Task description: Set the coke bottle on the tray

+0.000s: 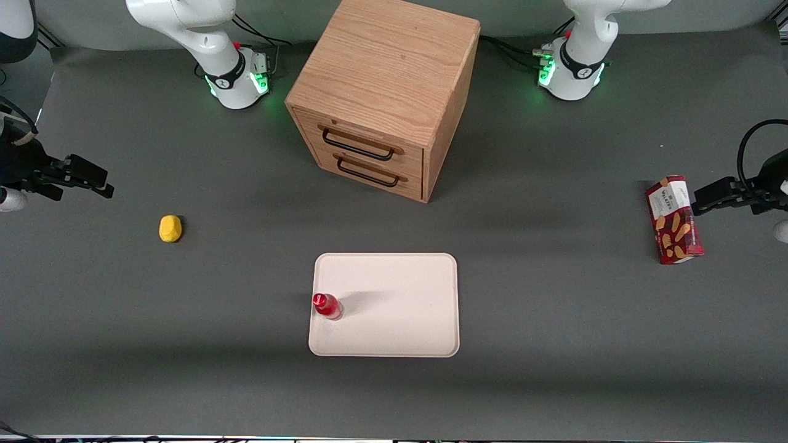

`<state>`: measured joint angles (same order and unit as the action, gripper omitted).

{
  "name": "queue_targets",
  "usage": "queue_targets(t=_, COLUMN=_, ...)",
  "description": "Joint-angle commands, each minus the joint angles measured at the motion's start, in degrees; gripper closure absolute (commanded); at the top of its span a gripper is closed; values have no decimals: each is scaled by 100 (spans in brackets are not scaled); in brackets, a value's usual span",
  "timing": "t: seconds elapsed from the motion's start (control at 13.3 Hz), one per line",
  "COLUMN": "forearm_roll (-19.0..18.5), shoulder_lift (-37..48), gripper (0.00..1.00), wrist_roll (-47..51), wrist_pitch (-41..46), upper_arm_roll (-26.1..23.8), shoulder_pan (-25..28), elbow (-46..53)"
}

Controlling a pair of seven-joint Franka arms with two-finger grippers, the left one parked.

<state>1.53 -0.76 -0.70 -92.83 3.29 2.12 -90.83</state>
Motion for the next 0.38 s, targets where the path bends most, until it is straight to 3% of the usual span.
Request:
queue_targets(t=0.0, forearm_roll=-38, shoulder_lift=76, gripper=0, wrist_roll=-124, wrist_pitch=-59, upper_arm_roll=5, shoulder_pan=-1, elbow=-58)
queue_targets(t=0.3, forearm_roll=-47, shoulder_lift=85, gripper=0, wrist_roll=-88, wrist_pitch=-59, upper_arm_roll=-3, shoulder_pan=-1, elbow=-49)
